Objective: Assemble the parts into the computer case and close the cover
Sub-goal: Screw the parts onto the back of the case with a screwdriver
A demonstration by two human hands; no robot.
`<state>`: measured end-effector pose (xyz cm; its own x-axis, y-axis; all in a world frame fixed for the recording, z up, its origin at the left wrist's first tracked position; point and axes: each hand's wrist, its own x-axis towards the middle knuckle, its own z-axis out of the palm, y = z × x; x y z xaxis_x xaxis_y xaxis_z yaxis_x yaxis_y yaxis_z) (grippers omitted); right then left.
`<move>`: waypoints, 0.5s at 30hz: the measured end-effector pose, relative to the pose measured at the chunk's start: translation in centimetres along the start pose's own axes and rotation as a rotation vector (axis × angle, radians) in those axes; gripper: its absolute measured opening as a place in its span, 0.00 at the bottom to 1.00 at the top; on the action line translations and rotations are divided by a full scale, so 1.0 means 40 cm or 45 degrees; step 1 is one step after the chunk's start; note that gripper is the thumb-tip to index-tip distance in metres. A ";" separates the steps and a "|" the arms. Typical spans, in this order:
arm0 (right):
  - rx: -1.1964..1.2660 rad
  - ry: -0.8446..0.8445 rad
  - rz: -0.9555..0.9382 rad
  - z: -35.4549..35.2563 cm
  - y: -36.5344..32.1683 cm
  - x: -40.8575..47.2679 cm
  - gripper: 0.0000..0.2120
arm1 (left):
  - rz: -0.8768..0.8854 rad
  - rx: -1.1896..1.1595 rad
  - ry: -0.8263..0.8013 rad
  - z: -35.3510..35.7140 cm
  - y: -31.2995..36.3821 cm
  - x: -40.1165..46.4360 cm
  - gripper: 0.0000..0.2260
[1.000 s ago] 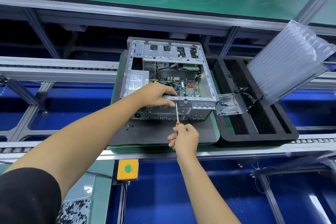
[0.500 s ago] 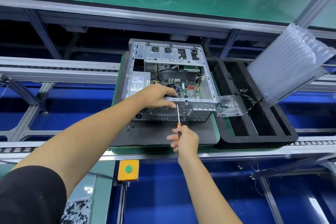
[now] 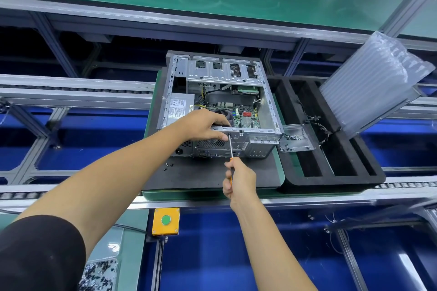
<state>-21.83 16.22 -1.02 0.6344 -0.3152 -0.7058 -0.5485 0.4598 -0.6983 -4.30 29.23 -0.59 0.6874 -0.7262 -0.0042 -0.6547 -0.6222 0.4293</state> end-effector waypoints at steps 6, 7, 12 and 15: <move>-0.270 0.135 -0.305 -0.015 0.013 0.008 0.05 | 0.001 -0.008 0.010 0.000 0.000 -0.002 0.26; -0.106 0.036 -0.116 -0.018 0.002 0.007 0.05 | 0.001 -0.010 0.013 0.001 0.001 -0.003 0.26; 0.123 -0.117 0.190 -0.023 -0.013 0.010 0.08 | 0.007 -0.008 0.002 -0.003 0.004 0.000 0.26; -0.151 0.099 -0.204 -0.006 0.012 0.006 0.07 | -0.008 -0.025 0.001 -0.003 0.003 0.001 0.26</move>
<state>-22.07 16.18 -1.54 0.6771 -0.4416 -0.5886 -0.5074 0.2992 -0.8081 -4.31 29.16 -0.45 0.6919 -0.7220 -0.0060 -0.6441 -0.6209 0.4469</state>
